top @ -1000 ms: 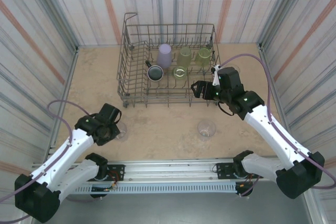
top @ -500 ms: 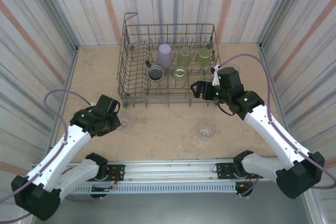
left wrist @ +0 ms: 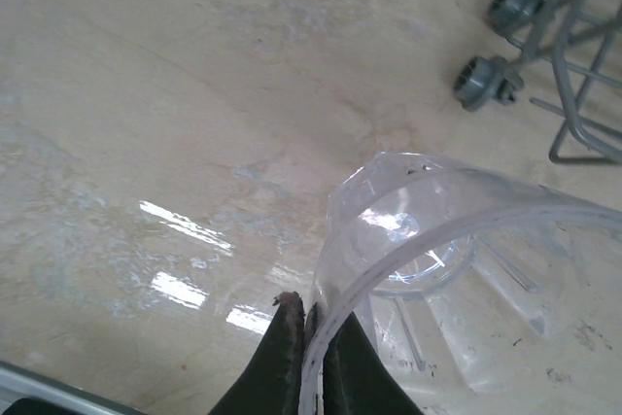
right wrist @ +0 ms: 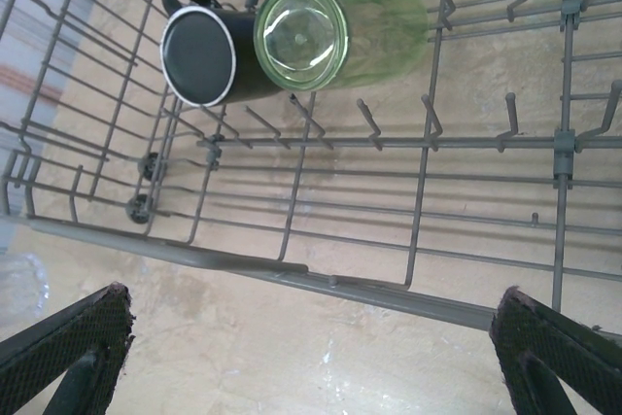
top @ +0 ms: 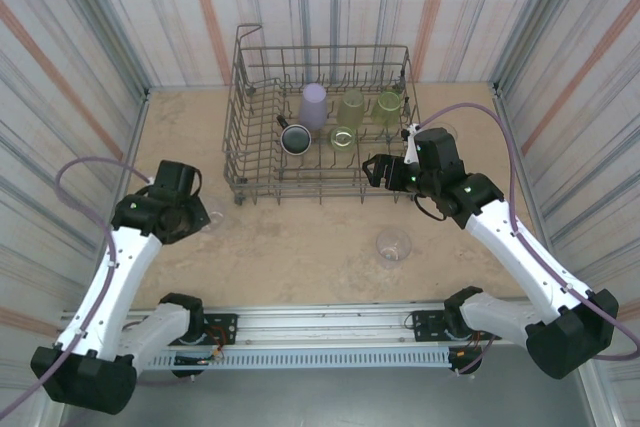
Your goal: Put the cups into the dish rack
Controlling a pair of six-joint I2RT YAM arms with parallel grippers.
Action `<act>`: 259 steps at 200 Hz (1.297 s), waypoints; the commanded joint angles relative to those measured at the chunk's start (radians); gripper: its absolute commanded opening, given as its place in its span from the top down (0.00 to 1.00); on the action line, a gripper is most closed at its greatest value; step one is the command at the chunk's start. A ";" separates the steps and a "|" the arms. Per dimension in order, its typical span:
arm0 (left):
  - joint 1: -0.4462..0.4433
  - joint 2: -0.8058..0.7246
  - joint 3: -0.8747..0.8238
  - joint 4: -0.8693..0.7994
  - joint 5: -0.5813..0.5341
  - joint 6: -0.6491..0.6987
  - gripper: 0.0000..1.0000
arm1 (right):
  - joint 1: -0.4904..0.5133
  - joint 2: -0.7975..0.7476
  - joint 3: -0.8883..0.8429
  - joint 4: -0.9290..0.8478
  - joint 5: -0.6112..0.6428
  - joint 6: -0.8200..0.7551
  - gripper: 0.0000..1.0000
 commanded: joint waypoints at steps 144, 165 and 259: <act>0.291 0.347 0.603 -0.004 0.310 0.343 1.00 | -0.021 0.053 0.041 0.016 -0.107 0.097 0.01; 0.292 0.403 0.679 0.009 0.385 0.339 1.00 | -0.021 0.083 0.060 0.035 -0.132 0.112 0.01; 0.292 0.536 0.752 0.180 0.683 0.261 1.00 | -0.029 0.181 0.124 0.128 -0.241 0.178 0.01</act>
